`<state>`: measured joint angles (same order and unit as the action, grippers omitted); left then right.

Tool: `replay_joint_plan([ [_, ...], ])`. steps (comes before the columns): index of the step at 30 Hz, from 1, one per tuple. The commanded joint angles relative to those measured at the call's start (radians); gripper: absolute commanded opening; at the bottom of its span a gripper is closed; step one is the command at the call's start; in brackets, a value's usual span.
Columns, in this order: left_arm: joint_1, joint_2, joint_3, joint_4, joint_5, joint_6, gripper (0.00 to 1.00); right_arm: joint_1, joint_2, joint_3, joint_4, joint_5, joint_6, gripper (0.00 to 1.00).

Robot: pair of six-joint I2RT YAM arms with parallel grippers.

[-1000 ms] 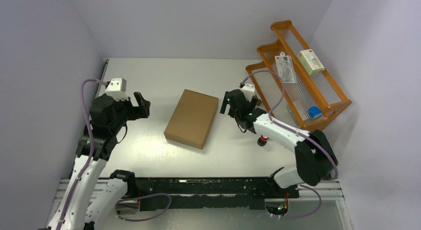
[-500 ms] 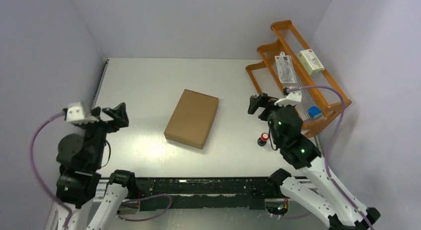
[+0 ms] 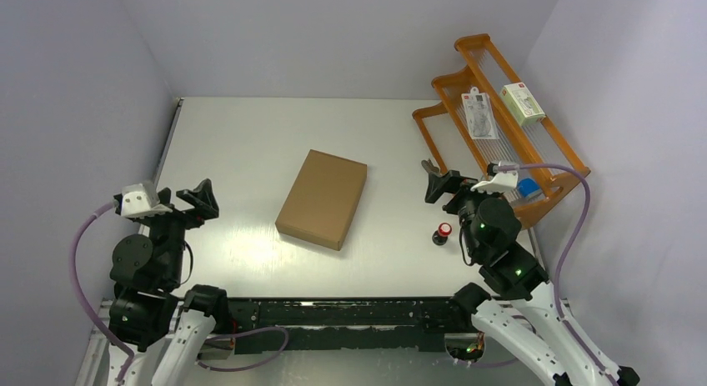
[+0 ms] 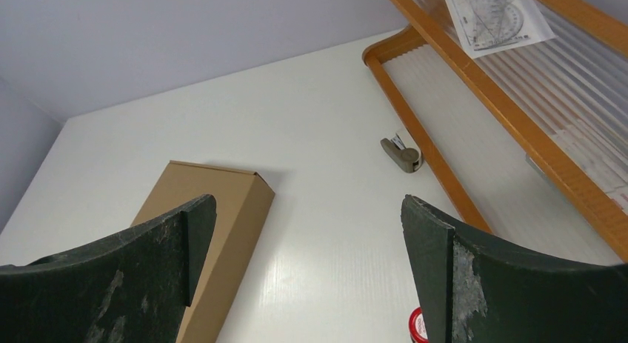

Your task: Fold the paper box

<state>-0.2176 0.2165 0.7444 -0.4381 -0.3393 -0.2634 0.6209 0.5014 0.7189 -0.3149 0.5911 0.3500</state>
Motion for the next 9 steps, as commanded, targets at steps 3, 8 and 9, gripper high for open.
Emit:
replay_joint_plan([
  [3,-0.003,0.010,-0.002,0.037,0.009,0.026,0.97,-0.004,0.004,0.008,0.011,0.009,-0.008,1.00],
  [8,-0.007,0.014,-0.004,0.038,0.016,0.029,0.97,-0.003,0.021,0.021,-0.001,0.022,-0.003,1.00],
  [9,-0.009,0.014,-0.005,0.039,0.018,0.031,0.97,-0.003,0.027,0.027,-0.011,0.029,0.004,1.00],
])
